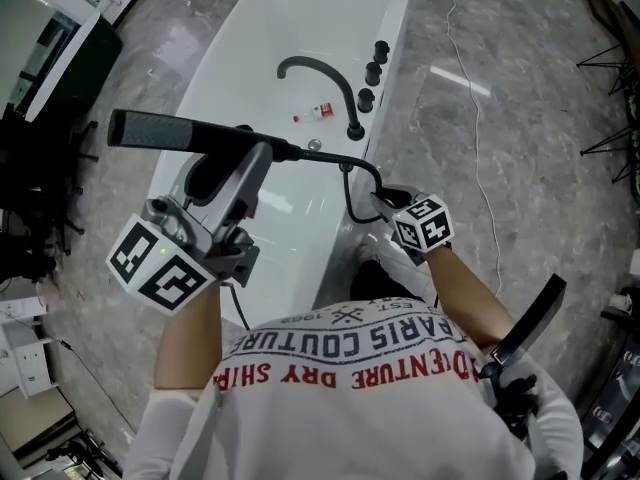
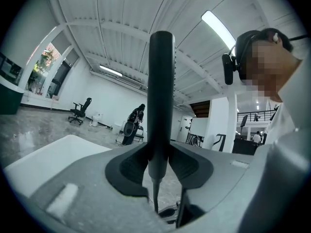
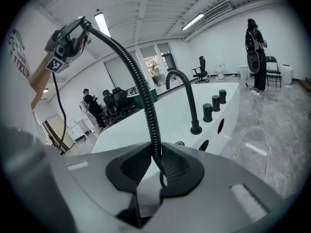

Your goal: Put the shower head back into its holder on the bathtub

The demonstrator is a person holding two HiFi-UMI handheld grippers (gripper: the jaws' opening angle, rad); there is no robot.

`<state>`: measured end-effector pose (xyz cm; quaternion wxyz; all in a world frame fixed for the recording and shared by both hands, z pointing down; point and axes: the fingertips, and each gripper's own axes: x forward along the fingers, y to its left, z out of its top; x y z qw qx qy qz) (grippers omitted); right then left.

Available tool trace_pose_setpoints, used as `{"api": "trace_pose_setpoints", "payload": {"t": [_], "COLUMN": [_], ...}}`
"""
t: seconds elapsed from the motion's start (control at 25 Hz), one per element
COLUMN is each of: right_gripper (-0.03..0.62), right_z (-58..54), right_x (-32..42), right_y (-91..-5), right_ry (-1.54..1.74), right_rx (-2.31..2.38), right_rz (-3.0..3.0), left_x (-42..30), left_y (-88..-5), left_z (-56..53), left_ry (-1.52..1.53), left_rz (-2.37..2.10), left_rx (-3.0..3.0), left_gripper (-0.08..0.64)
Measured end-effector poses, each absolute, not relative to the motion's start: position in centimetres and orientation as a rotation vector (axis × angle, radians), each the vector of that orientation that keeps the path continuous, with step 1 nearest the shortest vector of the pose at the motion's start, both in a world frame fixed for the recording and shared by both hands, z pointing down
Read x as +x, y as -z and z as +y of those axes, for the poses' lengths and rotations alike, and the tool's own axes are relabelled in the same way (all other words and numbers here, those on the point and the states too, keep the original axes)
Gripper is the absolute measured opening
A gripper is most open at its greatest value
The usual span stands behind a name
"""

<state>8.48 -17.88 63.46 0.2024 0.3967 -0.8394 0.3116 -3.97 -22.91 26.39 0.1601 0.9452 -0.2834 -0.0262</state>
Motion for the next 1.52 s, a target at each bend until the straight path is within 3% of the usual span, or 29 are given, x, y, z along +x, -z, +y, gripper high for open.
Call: {"api": "trace_pose_setpoints", "payload": {"t": [0.96, 1.52], "right_gripper": [0.058, 0.058], "right_z": [-20.1, -23.5], "right_x": [8.8, 12.4], "right_y": [-48.2, -44.2], "right_ry": [-1.195, -0.889], "right_rx": [1.237, 1.353], "right_rz": [-2.732, -2.807], "left_x": [-6.7, -8.6], "left_y": [-25.5, -26.2], "left_z": [-22.4, -22.9], "left_ry": [0.214, 0.159], "left_rz": [-0.863, -0.944], "left_rx": [2.645, 2.628], "left_gripper": [0.135, 0.135]}}
